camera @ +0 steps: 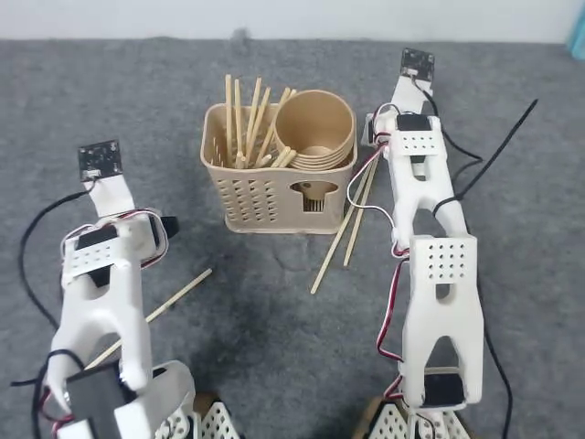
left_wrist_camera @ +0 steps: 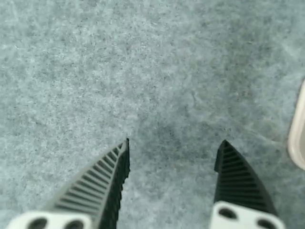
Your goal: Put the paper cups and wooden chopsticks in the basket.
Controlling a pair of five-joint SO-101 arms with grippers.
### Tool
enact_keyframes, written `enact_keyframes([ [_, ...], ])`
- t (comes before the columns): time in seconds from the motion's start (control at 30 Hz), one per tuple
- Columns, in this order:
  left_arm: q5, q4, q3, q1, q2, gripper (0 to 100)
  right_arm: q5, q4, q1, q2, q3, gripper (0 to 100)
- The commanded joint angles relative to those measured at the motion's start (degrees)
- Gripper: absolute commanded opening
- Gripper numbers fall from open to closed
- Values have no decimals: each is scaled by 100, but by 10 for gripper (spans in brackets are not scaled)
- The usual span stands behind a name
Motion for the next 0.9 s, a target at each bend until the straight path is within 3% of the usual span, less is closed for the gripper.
enact_keyframes([
  [0.0, -70, 26, -101, 18, -70, 279, 457, -13, 22, 119, -149, 108],
  [0.13, -70, 26, -101, 18, -70, 279, 712, 418, 22, 110, -176, 0],
  [0.33, -70, 26, -101, 9, -70, 279, 712, 892, 57, -4, -220, 8],
  [0.87, -70, 26, -101, 9, -70, 279, 738, 3723, 66, -1138, -246, 7],
])
